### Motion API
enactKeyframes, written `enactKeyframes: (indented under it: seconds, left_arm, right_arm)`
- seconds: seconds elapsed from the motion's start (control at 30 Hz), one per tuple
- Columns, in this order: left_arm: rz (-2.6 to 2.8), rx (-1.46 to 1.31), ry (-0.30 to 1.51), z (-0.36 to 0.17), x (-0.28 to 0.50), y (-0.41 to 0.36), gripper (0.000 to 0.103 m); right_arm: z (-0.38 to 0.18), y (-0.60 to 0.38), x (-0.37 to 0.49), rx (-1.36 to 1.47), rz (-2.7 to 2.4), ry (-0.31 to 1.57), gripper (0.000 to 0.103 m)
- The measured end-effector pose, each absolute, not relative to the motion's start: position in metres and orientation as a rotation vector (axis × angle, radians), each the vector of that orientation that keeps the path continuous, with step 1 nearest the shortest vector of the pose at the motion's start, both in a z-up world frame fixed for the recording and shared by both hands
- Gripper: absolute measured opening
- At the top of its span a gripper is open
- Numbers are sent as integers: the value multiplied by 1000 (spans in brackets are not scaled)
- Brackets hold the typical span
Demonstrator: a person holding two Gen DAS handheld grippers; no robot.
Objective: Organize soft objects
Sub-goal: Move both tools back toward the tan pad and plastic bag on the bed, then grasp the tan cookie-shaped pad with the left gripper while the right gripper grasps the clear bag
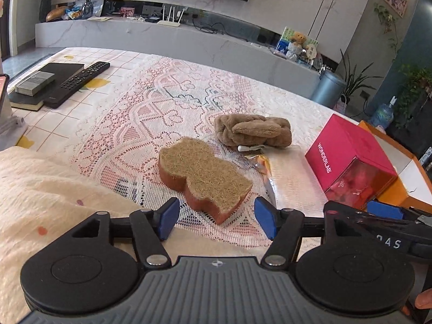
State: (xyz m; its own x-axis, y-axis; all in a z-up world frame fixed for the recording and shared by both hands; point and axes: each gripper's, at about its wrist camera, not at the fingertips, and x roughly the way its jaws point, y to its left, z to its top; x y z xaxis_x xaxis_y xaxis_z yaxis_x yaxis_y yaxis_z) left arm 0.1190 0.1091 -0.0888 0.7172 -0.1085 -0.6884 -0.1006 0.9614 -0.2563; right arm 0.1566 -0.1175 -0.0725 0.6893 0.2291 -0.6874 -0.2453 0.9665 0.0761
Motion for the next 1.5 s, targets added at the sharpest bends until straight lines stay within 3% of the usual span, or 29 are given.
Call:
enactKeyframes:
  seconds: [0.4, 0.47, 0.53, 0.6, 0.67, 0.7, 0.8, 1.1, 1.27, 1.37, 1.43, 1.5]
  left_arm:
    - [10, -316, 829, -105, 144, 104, 79]
    - [10, -310, 830, -106, 144, 103, 79]
    - [8, -310, 832, -106, 145, 103, 79]
    - [-3, -307, 839, -106, 145, 101, 78]
    - [-4, -291, 849, -106, 146, 99, 76]
    - [-4, -282, 855, -107, 147, 97, 76]
    - [-1, -275, 858, -107, 146, 96, 76]
    - [-15, -304, 833, -101, 135, 99, 71]
    - [3, -331, 830, -101, 134, 103, 67]
    - [11, -330, 829, -102, 135, 103, 67]
    - [24, -353, 817, -102, 135, 107, 66]
    - [59, -403, 800, -100, 135, 115, 65]
  right_arm:
    - [-103, -104, 192, -18, 310, 822, 89]
    - [-107, -102, 198, -20, 312, 833, 83]
    - [-111, -102, 202, -18, 324, 859, 62]
    - [-112, -100, 201, -32, 330, 864, 51]
    - [-112, -101, 199, -42, 346, 857, 33]
    - [-112, -102, 198, -41, 354, 861, 18]
    - [-108, -104, 194, -36, 374, 858, 0]
    - [-77, -96, 159, -65, 548, 771, 0]
    - [-87, -92, 171, -79, 527, 814, 0]
    - [-93, -98, 186, -6, 488, 841, 15]
    - [-93, -101, 197, 46, 469, 840, 50]
    - [-91, -101, 206, 77, 456, 824, 62]
